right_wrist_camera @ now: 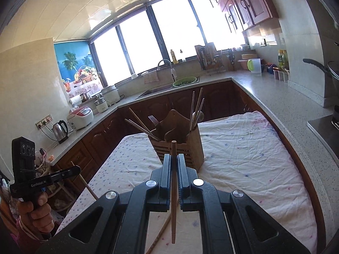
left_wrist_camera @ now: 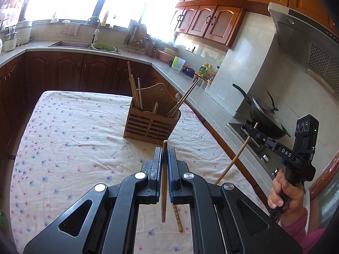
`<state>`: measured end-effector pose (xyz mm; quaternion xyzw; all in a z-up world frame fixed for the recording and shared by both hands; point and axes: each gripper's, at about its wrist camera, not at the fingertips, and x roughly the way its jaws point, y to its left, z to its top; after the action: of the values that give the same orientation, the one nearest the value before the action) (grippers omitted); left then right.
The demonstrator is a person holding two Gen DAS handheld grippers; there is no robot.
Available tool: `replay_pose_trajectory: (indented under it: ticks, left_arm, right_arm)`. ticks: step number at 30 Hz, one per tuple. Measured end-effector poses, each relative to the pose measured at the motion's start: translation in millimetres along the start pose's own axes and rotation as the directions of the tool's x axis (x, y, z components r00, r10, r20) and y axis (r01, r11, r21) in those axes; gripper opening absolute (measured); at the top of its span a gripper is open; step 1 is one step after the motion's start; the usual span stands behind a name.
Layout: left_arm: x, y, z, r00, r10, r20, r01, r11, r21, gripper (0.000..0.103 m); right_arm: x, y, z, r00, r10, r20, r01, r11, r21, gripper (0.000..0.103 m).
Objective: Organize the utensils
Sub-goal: 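Carry both chopsticks upright to the wooden holder and release them inside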
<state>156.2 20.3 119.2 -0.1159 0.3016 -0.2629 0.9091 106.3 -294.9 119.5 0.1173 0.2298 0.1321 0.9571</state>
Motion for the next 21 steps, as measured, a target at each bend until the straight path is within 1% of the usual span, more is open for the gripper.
replay_pose_trajectory:
  ticks: [6,11,15,18,21]
  left_arm:
    - [-0.7,2.4,18.4,0.999,0.01,0.048,-0.01,1.0,0.0,0.004]
    - [-3.6,-0.7,54.8,0.992,0.025,0.125,-0.027,1.0,0.016,0.004]
    - [-5.0,-5.6,93.4,0.978,0.028,0.205,-0.036,0.999,0.035,0.004]
    - [-1.0,-9.3,125.6,0.965,0.03,0.262,-0.044,0.998,0.048,0.004]
    - [8.8,-8.4,157.3,0.95,0.047,0.309,-0.063,0.997,0.041,0.004]
  right_arm:
    - [11.9,-0.2,6.9,1.0,-0.007,0.015,0.007,1.0,0.002,0.005]
    - [21.8,0.7,26.4,0.998,-0.017,0.052,0.017,1.0,0.0,0.005]
    - [31.8,4.6,53.1,0.994,-0.03,0.102,0.032,0.999,-0.012,0.005]
    - [41.1,5.5,76.9,0.988,-0.036,0.147,0.038,0.999,-0.009,0.005]
    - [52.0,9.0,102.1,0.981,-0.052,0.189,0.057,0.998,-0.023,0.005]
